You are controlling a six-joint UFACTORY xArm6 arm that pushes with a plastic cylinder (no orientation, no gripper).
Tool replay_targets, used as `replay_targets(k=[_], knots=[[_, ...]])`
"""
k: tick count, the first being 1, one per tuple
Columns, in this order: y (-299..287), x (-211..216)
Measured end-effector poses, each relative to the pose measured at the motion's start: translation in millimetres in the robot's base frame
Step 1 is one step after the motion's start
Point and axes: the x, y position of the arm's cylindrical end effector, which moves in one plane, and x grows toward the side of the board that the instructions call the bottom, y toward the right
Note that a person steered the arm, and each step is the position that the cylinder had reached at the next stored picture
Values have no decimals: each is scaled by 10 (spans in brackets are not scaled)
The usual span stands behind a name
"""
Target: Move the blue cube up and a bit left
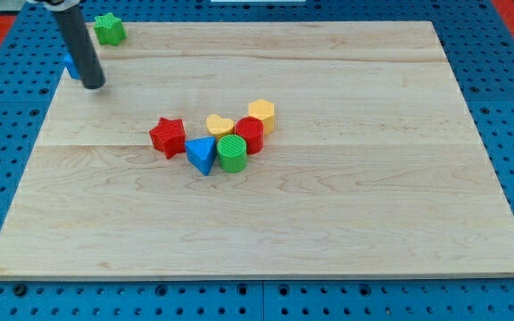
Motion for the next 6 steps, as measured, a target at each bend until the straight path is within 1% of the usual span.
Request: replay_targets(k=[1, 2, 4, 5, 6], knots=[[-457, 3], [-557, -10], [-545, -400], [-530, -523], [-530, -315]])
